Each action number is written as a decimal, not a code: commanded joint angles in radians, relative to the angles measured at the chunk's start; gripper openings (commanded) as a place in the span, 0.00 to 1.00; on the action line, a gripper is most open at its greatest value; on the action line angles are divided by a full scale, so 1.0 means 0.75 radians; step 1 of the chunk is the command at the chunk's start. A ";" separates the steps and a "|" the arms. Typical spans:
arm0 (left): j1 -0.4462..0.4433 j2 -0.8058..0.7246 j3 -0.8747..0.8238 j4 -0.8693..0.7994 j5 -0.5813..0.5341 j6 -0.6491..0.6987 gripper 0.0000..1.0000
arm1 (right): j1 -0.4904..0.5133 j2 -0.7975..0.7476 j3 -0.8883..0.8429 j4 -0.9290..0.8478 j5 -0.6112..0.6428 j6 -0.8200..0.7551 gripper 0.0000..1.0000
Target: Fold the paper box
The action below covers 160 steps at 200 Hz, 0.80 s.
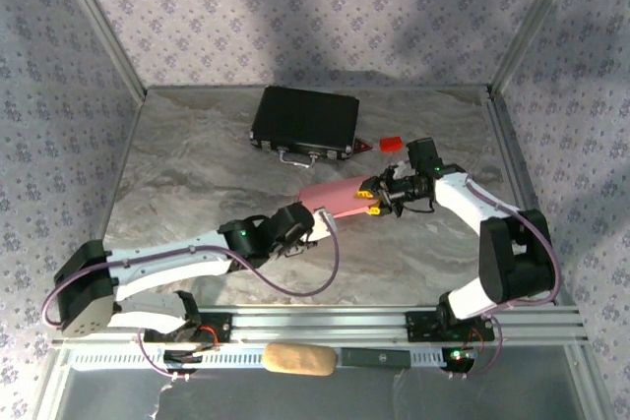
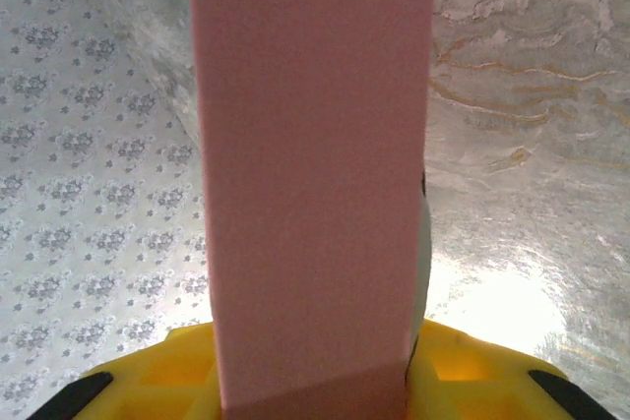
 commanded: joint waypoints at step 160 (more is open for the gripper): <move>0.053 0.245 0.064 0.208 0.016 0.110 0.28 | -0.029 -0.061 -0.037 -0.013 -0.106 0.103 0.40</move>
